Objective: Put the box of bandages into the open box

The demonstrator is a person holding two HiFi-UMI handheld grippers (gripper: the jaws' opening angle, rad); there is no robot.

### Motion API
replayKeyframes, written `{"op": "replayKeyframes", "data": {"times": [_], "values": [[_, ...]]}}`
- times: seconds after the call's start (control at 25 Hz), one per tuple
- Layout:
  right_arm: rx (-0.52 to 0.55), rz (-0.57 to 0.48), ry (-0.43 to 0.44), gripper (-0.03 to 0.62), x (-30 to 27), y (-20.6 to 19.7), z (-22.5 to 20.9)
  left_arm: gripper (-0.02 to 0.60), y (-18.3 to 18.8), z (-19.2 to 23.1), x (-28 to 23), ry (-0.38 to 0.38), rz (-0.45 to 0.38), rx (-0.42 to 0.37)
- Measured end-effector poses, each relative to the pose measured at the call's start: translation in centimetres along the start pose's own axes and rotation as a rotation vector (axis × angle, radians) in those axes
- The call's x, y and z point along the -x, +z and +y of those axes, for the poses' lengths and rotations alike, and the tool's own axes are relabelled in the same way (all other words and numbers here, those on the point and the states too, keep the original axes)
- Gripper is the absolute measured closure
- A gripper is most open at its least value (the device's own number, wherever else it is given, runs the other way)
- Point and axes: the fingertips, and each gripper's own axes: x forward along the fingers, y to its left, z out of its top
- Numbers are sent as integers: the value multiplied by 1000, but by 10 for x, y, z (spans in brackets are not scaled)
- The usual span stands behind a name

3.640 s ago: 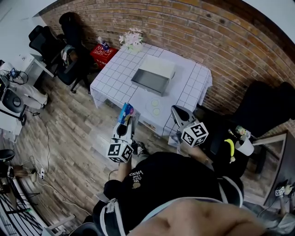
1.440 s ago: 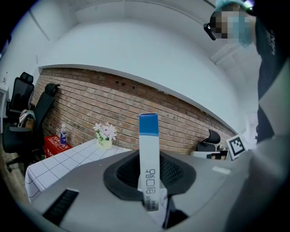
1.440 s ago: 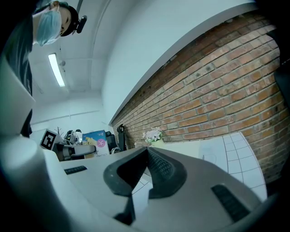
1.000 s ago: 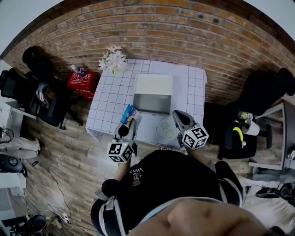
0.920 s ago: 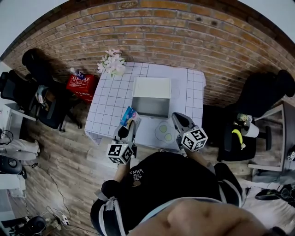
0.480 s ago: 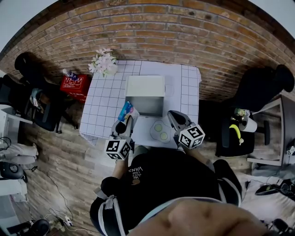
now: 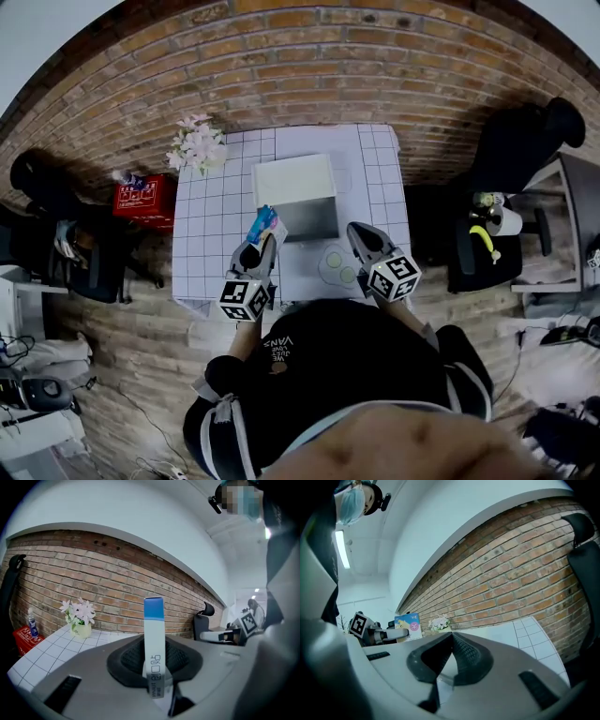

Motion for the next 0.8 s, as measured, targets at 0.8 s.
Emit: {"op": "replayKeyframes", "data": {"times": [0.8], "values": [[-49, -84, -249, 597, 18, -16, 22, 502, -33, 7, -39, -408, 283, -235]]}}
